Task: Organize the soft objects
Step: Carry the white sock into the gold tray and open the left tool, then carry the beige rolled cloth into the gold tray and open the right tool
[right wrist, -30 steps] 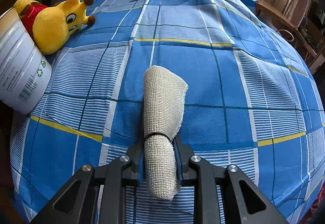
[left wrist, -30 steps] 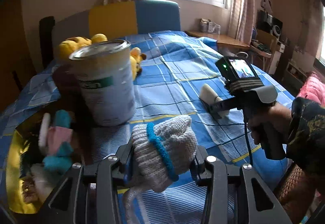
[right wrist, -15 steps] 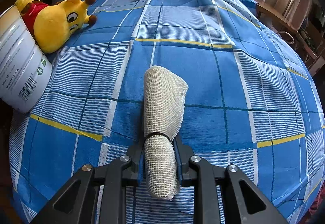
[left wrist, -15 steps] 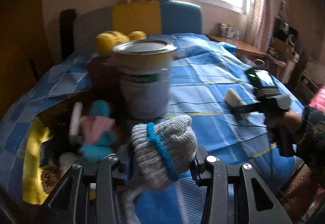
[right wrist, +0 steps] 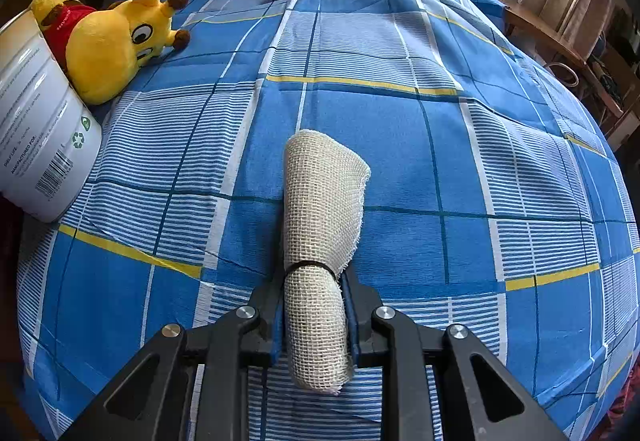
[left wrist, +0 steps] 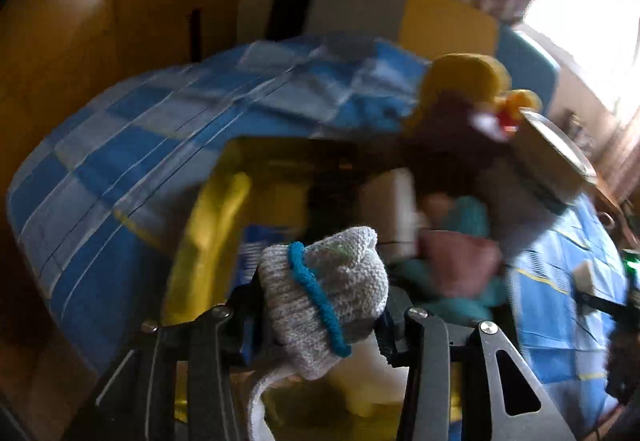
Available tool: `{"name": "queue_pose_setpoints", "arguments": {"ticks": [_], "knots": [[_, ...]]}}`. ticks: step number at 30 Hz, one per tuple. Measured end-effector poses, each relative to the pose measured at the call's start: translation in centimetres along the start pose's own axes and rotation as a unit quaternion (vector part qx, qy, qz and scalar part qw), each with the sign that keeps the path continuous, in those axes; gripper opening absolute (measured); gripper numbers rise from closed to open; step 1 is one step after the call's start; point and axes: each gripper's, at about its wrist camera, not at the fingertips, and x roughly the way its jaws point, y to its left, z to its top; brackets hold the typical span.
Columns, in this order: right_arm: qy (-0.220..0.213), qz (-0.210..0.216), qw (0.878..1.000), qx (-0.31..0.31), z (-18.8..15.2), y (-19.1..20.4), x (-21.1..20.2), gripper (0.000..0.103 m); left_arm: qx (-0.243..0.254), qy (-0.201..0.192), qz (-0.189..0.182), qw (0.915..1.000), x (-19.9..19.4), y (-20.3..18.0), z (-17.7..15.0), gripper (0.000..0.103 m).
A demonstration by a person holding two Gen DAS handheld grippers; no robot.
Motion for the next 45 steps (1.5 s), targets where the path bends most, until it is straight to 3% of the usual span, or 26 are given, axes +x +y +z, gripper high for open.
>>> {"name": "queue_pose_setpoints", "arguments": {"ticks": [4, 7, 11, 14, 20, 25, 31, 36, 40, 45], "knots": [[0.000, -0.001, 1.000, 0.006, 0.2, -0.1, 0.0, 0.021, -0.008, 0.025, 0.023, 0.9994, 2.4, 2.0, -0.5, 0.050], [0.001, 0.002, 1.000, 0.021, 0.4, -0.4, 0.0, 0.021, -0.013, 0.037, 0.018, 0.9991, 3.2, 2.5, -1.3, 0.061], [0.004, 0.012, 0.999, 0.052, 1.3, -1.0, -0.1, 0.020, 0.001, 0.032, 0.010, 0.9994, 2.4, 2.0, -2.2, 0.076], [0.004, 0.010, 0.997, 0.072, 2.4, -1.2, -0.2, 0.020, 0.014, 0.022, 0.009, 0.9996, 1.6, 1.4, -2.6, 0.076], [-0.014, -0.003, 0.997, 0.080, 6.8, 0.7, -1.9, 0.020, 0.026, 0.008, 0.012, 0.9996, 0.1, 1.2, -2.6, 0.078], [-0.058, -0.005, 0.995, 0.076, 12.3, 3.9, -5.2, 0.020, 0.037, -0.007, 0.015, 0.9992, -1.4, 1.2, -2.6, 0.085], [-0.113, 0.014, 0.993, 0.022, 19.1, 11.6, -9.5, 0.020, 0.040, -0.024, 0.016, 0.9988, -2.8, 1.6, -2.7, 0.088], [-0.133, 0.036, 0.990, -0.040, 22.6, 20.2, -11.4, 0.020, 0.037, -0.036, 0.023, 0.9984, -3.7, 2.2, -2.6, 0.091], [-0.135, 0.075, 0.984, -0.088, 22.8, 26.5, -12.0, 0.020, 0.030, -0.048, 0.032, 0.9979, -4.5, 3.0, -2.4, 0.098], [-0.134, 0.142, 0.954, -0.226, 17.8, 35.3, -13.0, 0.020, 0.010, -0.065, 0.060, 0.9961, -5.4, 4.5, -1.9, 0.103]]}}
